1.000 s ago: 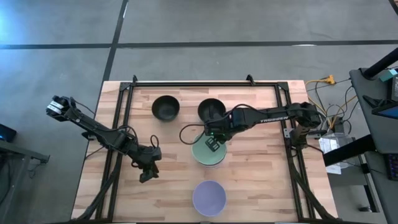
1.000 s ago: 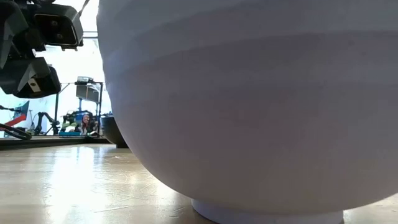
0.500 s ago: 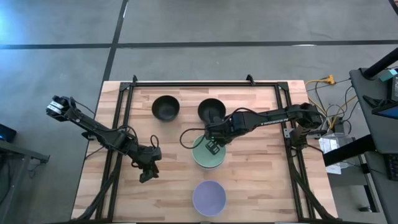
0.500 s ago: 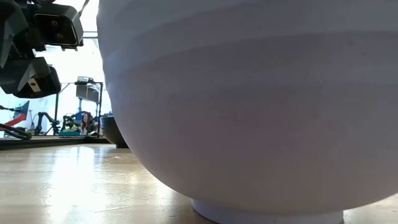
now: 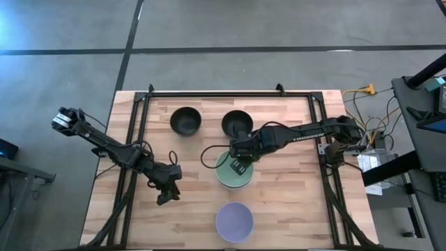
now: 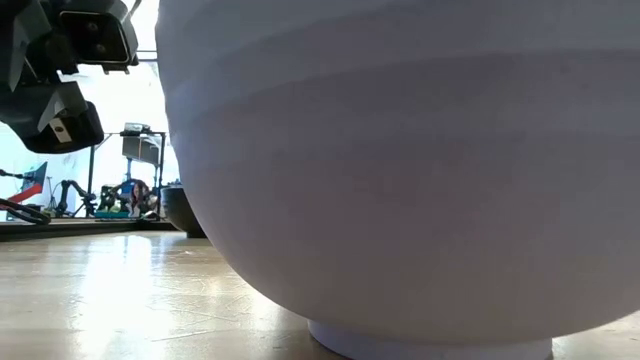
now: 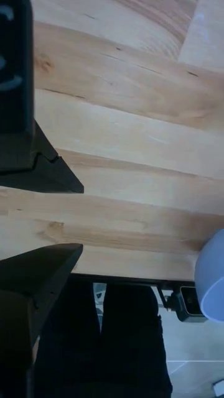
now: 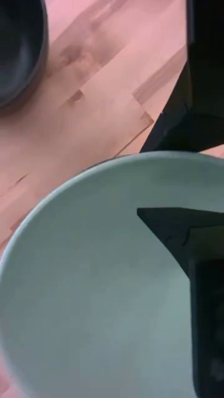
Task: Nest bowls inside each other
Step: Stack the light green bowl on top of the black bowl, then stack the purple bowl on top of the light green bowl
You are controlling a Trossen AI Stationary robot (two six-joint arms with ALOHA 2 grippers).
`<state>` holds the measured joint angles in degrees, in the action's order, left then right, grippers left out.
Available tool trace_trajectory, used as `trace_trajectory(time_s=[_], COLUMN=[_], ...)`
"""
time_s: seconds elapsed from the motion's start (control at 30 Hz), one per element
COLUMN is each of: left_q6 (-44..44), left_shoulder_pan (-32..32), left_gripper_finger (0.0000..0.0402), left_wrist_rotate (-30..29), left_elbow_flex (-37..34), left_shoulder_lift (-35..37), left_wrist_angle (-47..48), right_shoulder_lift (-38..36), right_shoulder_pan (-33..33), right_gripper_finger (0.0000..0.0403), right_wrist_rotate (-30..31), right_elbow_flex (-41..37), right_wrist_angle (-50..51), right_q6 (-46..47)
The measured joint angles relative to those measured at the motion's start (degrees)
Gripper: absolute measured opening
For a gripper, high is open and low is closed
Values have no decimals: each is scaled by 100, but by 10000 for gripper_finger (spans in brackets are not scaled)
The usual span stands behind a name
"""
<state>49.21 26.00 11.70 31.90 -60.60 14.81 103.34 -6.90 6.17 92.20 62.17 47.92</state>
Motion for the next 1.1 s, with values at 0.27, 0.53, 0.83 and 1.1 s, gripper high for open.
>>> trace_trajectory(time_s=[0.27,0.53,0.83,1.1], left_q6=[2,-27,-14,3], left_shoulder_pan=[0,-7,-13,-11], left_gripper_finger=[125,125,125,125], left_wrist_rotate=[-1,-151,-173,-157], left_elbow_flex=[0,0,0,0], left_shoulder_lift=[-13,-13,-13,-13], left_wrist_angle=[-71,-89,-105,-350], right_shoulder_lift=[-838,-1604,-1642,-1655], right_shoulder_pan=[-350,-559,-385,-297], right_gripper_finger=[141,127,29,9], right_wrist_rotate=[1260,1737,736,586], right_elbow_flex=[0,-285,-1532,-2159], right_wrist_angle=[-125,-179,-1743,-2046], right_q6=[-225,-74,287,760])
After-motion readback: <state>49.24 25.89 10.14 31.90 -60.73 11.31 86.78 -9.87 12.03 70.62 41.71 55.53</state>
